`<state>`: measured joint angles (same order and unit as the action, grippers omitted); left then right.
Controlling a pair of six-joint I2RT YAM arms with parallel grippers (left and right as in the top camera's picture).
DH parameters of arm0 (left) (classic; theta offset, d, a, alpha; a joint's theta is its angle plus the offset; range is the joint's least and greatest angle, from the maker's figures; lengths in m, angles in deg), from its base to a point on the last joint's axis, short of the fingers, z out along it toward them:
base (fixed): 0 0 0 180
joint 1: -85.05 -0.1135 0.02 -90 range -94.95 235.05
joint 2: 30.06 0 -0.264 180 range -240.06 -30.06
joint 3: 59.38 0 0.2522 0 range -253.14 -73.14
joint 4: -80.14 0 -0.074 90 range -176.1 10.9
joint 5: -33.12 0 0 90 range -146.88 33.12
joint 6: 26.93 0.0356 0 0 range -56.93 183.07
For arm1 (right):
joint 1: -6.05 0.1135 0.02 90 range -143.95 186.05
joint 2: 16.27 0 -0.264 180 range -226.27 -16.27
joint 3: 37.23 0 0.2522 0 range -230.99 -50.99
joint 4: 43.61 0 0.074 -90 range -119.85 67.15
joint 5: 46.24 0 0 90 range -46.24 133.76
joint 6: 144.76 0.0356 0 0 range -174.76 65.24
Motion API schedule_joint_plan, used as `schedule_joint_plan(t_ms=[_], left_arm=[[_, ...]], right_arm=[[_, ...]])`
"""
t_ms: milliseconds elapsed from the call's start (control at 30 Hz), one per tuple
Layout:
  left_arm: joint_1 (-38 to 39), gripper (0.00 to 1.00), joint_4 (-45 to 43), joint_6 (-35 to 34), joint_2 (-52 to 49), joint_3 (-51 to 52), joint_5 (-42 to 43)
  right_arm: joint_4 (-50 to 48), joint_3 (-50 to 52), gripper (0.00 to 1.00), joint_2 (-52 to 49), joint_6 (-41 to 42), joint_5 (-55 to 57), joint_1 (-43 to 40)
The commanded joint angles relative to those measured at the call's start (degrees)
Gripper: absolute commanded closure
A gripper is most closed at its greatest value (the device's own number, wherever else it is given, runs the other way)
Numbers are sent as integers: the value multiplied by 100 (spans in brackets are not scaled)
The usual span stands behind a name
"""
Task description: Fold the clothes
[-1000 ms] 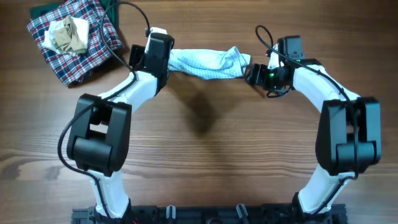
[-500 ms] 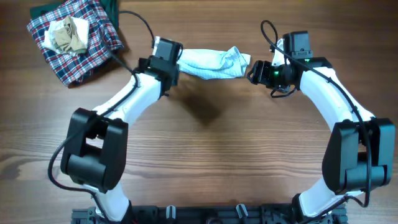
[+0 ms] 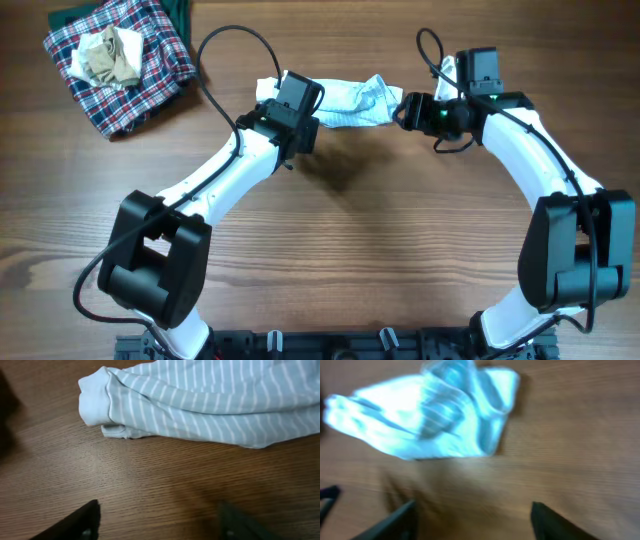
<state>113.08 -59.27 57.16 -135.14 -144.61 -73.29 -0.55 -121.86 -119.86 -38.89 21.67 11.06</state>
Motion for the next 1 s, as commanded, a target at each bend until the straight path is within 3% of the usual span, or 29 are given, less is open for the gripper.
schedule_joint_plan(t_ms=[0, 67, 133, 200, 267, 500, 767, 967], left_arm=[[26, 37, -50, -120, 129, -15, 192], [24, 51, -254, -118, 125, -13, 431], [24, 73, -651, -118, 120, -13, 529], [24, 87, -1016, -118, 120, -13, 734], [24, 91, -1231, -120, 103, -13, 922], [-26, 96, -1720, -468, -201, -13, 935], [-459, 96, -2070, -1375, -920, -13, 997], [-697, 93, -2151, -1394, -992, -13, 997]], right_arm=[[-452, 7, 57, 103, -155, -890, 48], [-791, 7, 74, 85, -92, -905, 127], [-1156, 7, 92, 39, 173, -909, 247], [-1532, 7, 96, -44, 389, -909, 446], [-1797, 7, 96, -138, 529, -905, 623], [-2855, 4, 96, -702, 1399, -887, 1220], [-3211, -33, 96, -1209, 1432, -87, 1443], [-3176, -367, 96, -1462, 1517, 282, 1447]])
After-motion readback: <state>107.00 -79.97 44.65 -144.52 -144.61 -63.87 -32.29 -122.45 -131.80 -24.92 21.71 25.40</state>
